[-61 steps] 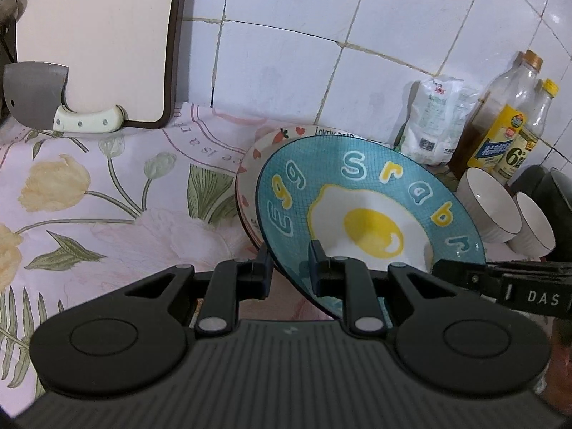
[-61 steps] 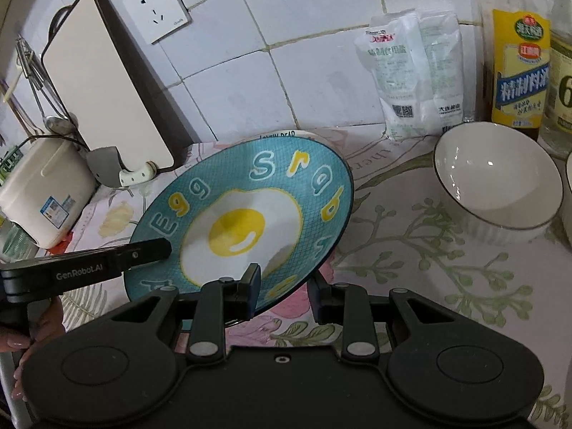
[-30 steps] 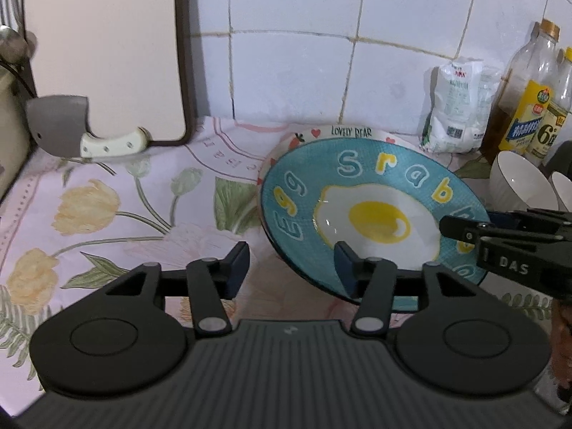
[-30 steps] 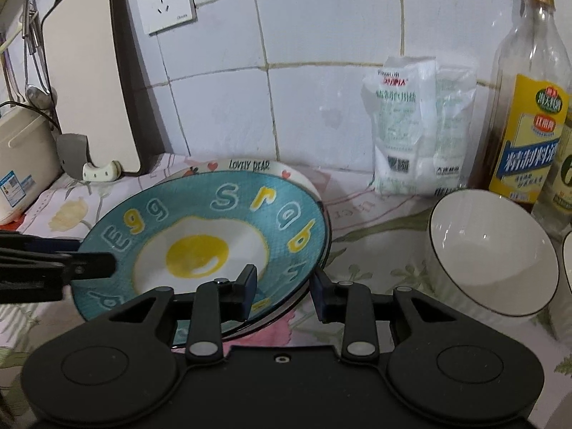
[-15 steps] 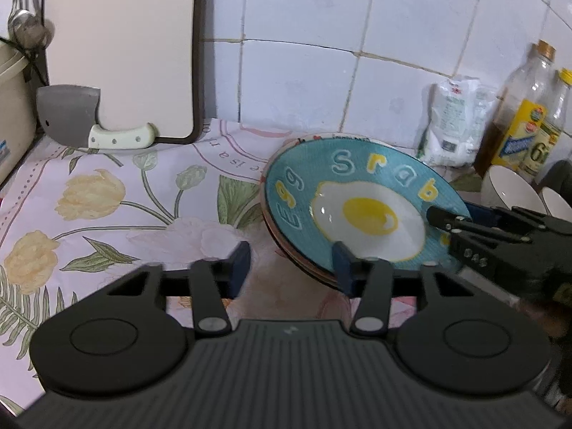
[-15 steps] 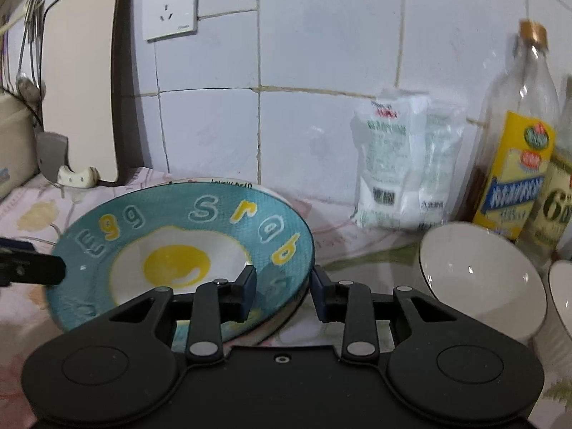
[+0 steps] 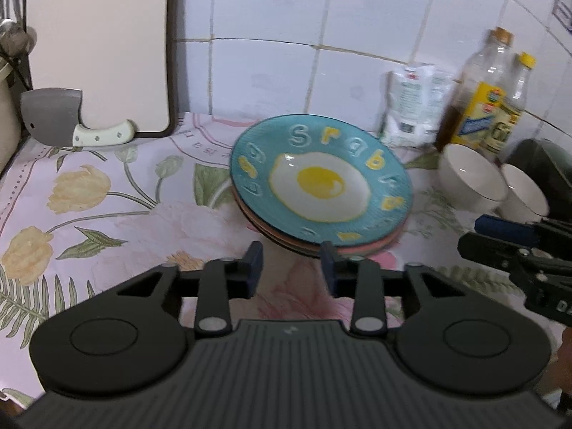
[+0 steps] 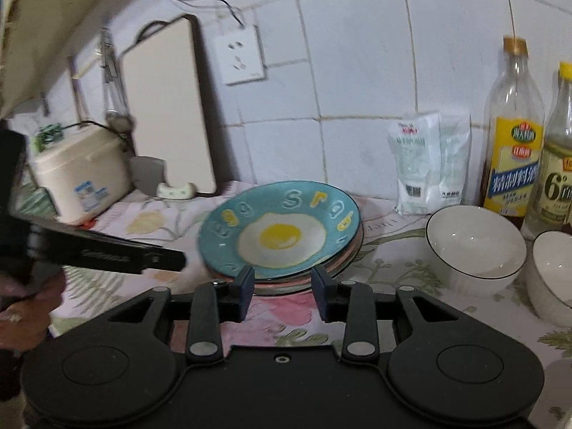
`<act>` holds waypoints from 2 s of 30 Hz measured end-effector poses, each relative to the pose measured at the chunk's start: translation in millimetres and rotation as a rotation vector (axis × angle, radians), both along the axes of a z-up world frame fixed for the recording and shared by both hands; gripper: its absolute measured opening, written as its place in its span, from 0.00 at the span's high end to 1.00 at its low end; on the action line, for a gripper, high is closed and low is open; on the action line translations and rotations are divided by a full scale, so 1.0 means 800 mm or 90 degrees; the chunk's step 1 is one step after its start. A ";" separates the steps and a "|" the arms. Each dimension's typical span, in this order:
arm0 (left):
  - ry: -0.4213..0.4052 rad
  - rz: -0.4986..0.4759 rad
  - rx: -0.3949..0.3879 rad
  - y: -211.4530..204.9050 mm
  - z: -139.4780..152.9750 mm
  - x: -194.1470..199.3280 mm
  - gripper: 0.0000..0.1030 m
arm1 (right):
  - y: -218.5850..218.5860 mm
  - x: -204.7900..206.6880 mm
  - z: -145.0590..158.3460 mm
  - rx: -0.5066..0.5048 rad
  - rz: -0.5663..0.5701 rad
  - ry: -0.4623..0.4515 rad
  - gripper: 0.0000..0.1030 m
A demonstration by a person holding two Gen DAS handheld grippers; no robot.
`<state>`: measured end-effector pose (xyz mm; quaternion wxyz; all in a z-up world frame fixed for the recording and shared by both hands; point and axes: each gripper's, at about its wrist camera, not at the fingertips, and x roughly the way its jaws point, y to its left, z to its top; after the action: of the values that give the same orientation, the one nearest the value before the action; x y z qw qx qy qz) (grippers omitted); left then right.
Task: Organize plates and bowls
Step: 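Move both grippers to the large white bowl beside the black pot, then close the left gripper on the rim of the large white bowl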
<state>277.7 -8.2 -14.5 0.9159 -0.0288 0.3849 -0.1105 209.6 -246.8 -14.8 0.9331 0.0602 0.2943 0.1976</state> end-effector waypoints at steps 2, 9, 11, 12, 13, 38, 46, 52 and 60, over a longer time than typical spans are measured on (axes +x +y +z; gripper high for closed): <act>-0.005 -0.016 0.000 -0.004 0.011 -0.014 0.59 | -0.006 -0.018 0.015 -0.006 0.011 -0.012 0.50; -0.032 -0.059 0.011 -0.025 0.045 -0.071 0.46 | -0.032 -0.076 0.055 -0.042 0.028 -0.051 0.32; -0.034 -0.078 0.003 -0.030 0.054 -0.086 0.43 | -0.043 -0.092 0.063 -0.047 0.027 -0.058 0.28; -0.034 -0.086 -0.002 -0.033 0.058 -0.092 0.40 | -0.047 -0.100 0.066 -0.050 0.029 -0.060 0.25; -0.034 -0.095 -0.007 -0.036 0.061 -0.099 0.39 | -0.053 -0.108 0.070 -0.052 0.031 -0.063 0.24; -0.047 -0.265 0.006 -0.206 0.064 -0.168 0.16 | -0.193 -0.225 0.034 -0.116 -0.059 -0.038 0.08; -0.091 -0.261 -0.018 -0.259 0.039 -0.157 0.16 | -0.232 -0.234 -0.006 -0.121 -0.102 -0.059 0.07; -0.035 -0.312 -0.044 -0.306 0.011 -0.138 0.16 | -0.257 -0.224 -0.047 -0.121 -0.117 -0.024 0.06; 0.014 -0.308 -0.064 -0.353 -0.034 -0.103 0.34 | -0.268 -0.190 -0.087 -0.110 -0.114 0.006 0.06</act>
<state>195.1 -290.3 -41.9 0.8560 0.0176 0.3844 -0.3454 57.7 -460.9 -84.3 0.9474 0.0067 0.3078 0.0869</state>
